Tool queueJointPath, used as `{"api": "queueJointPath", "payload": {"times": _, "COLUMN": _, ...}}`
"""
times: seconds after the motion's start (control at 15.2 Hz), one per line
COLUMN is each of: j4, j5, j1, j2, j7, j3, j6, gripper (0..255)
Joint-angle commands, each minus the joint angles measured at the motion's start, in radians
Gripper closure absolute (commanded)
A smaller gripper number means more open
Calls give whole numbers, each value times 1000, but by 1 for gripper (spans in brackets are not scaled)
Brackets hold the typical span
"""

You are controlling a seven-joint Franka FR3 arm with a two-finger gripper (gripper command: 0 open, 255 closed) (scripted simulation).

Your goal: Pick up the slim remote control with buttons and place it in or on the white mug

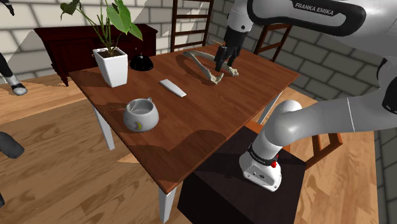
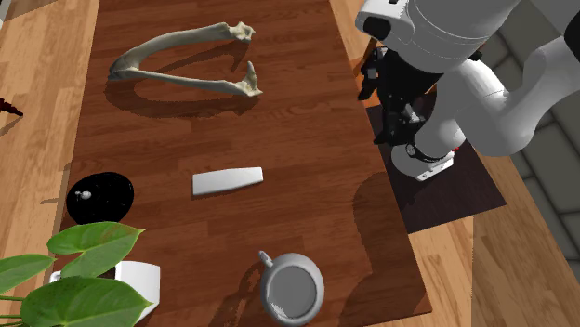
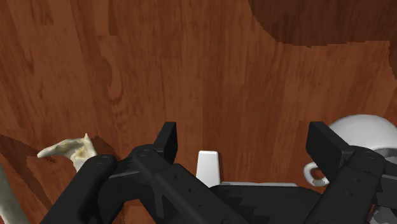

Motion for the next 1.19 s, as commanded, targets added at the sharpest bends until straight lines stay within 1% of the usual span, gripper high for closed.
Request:
{"api": "queueJointPath", "payload": {"times": 0.0, "j4": 0, "j5": 0, "j1": 0, "j2": 0, "j7": 0, "j3": 0, "j6": 0, "gripper": 0}}
{"api": "queueJointPath", "payload": {"times": 0.26, "j4": -2, "j5": -7, "j1": -8, "j2": 129, "j7": -11, "j3": -14, "j6": 123, "gripper": 0}}
{"api": "queueJointPath", "payload": {"times": 0.53, "j4": 19, "j5": -11, "j1": -15, "j2": 270, "j7": -22, "j3": -26, "j6": 236, "gripper": 0}}
{"api": "queueJointPath", "payload": {"times": 0.79, "j4": 63, "j5": -12, "j1": -21, "j2": 421, "j7": -33, "j3": -38, "j6": 336, "gripper": 0}}
{"api": "queueJointPath", "payload": {"times": 1.12, "j4": 146, "j5": -8, "j1": -27, "j2": 615, "j7": -48, "j3": -52, "j6": 437, "gripper": 0}}
